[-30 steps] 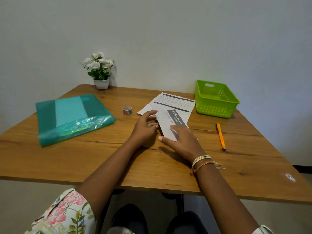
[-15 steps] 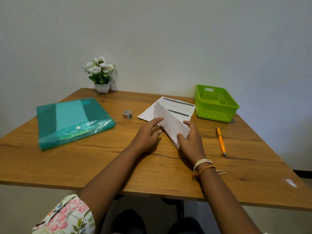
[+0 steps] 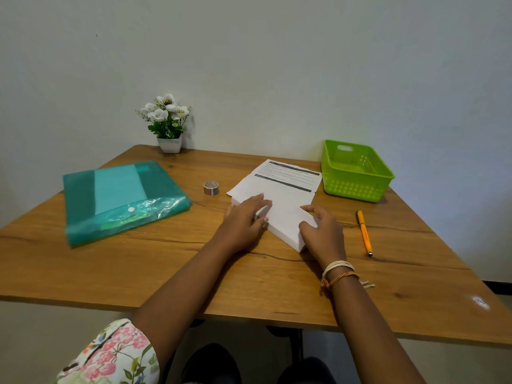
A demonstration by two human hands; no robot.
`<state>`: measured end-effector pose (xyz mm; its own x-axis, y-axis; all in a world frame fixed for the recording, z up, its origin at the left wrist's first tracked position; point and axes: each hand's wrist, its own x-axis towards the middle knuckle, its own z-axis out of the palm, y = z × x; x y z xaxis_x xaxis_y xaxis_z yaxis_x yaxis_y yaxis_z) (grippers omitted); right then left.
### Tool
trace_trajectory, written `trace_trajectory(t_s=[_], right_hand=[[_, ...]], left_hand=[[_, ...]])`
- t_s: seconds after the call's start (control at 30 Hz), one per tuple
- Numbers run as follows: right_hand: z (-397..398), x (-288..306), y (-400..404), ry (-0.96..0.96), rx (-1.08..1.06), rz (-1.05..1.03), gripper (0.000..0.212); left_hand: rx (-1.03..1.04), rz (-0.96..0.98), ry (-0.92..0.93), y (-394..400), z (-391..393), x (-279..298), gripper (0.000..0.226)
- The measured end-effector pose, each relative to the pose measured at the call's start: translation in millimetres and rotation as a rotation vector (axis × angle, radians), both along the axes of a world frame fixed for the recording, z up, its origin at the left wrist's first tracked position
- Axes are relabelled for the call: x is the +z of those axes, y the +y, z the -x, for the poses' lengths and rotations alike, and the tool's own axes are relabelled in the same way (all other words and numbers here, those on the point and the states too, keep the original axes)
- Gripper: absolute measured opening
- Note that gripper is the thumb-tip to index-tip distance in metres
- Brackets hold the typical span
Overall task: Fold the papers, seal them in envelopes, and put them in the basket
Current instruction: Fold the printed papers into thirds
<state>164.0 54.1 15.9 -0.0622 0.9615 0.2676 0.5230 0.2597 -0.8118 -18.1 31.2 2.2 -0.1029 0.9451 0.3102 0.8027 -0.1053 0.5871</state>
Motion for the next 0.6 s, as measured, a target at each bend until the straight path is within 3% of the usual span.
trace_trajectory(t_s=[0.13,0.4,0.6], right_hand=[[0,-4,2,-0.024,0.015,0.035,0.036],[1,-14,13,-0.373,-0.022,-0.014,0.044],[-1,-18,19,-0.468,-0.081,-0.078,0.041]], left_hand=[[0.011,0.009,0.108,-2,-1,2,0.041],[-0.053,0.148,0.202,-6,-3,2,0.041],[-0.043,0.232,0.394,-7,-7,3,0.047]])
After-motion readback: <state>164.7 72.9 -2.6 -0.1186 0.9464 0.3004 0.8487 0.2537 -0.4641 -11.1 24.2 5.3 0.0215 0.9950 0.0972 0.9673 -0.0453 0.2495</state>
